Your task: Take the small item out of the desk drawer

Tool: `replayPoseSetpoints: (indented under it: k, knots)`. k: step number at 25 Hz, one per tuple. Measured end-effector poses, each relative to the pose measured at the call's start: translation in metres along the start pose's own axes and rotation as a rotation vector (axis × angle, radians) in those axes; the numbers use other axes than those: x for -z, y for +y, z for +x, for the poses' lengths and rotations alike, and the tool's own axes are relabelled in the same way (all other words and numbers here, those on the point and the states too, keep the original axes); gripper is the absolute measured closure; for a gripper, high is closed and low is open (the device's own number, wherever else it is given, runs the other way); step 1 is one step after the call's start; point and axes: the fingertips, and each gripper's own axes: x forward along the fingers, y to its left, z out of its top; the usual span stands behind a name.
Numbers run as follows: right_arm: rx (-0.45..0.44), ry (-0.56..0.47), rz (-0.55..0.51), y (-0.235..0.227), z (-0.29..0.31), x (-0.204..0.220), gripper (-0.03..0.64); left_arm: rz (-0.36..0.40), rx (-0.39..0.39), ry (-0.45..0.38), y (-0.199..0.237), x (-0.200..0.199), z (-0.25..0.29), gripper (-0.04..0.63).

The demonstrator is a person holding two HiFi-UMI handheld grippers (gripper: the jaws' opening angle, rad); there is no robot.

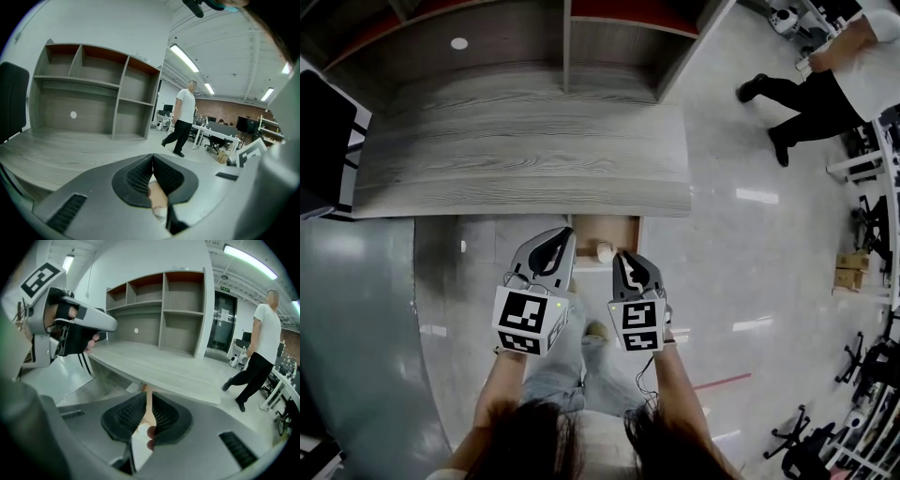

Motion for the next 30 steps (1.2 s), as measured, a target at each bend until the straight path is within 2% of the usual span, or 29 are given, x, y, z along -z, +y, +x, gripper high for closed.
replayPoseSetpoints:
  k: [16,30]
  knots:
    - [-0.023,0.141,0.017,0.002,0.059,0.047,0.583,-0.03,-0.011,0.046,0.033,0.038,0.032,0.579]
    - [-0.068,0.271,0.021,0.013,0.098,0.084,0.514,-0.056,-0.015,0.1,0.052,0.072,0.052,0.578]
